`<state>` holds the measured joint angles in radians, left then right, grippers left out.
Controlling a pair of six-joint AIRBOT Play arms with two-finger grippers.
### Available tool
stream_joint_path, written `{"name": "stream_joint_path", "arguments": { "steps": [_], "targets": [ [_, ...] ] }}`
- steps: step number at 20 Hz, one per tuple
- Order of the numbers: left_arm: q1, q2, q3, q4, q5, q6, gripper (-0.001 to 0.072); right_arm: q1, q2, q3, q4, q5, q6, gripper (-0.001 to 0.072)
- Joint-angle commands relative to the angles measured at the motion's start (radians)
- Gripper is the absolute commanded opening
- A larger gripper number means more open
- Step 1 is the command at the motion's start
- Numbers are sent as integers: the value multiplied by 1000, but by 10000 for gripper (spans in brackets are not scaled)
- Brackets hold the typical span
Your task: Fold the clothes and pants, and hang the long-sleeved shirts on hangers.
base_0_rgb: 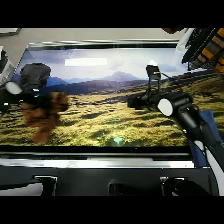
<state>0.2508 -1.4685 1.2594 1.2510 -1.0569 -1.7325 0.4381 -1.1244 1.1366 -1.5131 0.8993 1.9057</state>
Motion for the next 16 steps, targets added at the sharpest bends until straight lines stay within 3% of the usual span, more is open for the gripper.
{"name": "stream_joint_path", "arguments": {
  "steps": [1, 4, 8, 9, 10, 12, 13, 14, 15, 16],
  "targets": [
    [-321, 5, 2, -126, 105, -106, 12, 1, 85, 0, -195, 118, 41, 32],
    [-550, -80, 14, -130, 232, -217, 12, 1, 147, -1, -379, 211, 28, 32],
    [-694, -236, 68, -191, 233, -233, 19, 1, 175, -3, -510, 307, 11, 32],
    [-688, -245, 80, -207, 221, -233, 80, 1, 175, -10, -515, 309, 5, 32],
    [-663, -237, 98, -212, 188, -230, 310, 1, 174, -18, -511, 296, 10, 33],
    [-570, -187, 148, -163, 43, -189, 644, 1, 159, -35, -510, 268, 120, 171],
    [-510, -146, 166, -109, -48, -149, 697, 1, 138, -34, -512, 292, 202, 191],
    [-436, -90, 169, -35, -133, -106, 697, -13, 114, -24, -502, 324, 237, 219],
    [-365, -33, 165, 42, -203, -79, 696, -48, 89, -4, -468, 360, 267, 352],
    [-286, 32, 149, 104, -254, -50, 696, -101, 67, 19, -405, 383, 272, 407]
  ]
}}
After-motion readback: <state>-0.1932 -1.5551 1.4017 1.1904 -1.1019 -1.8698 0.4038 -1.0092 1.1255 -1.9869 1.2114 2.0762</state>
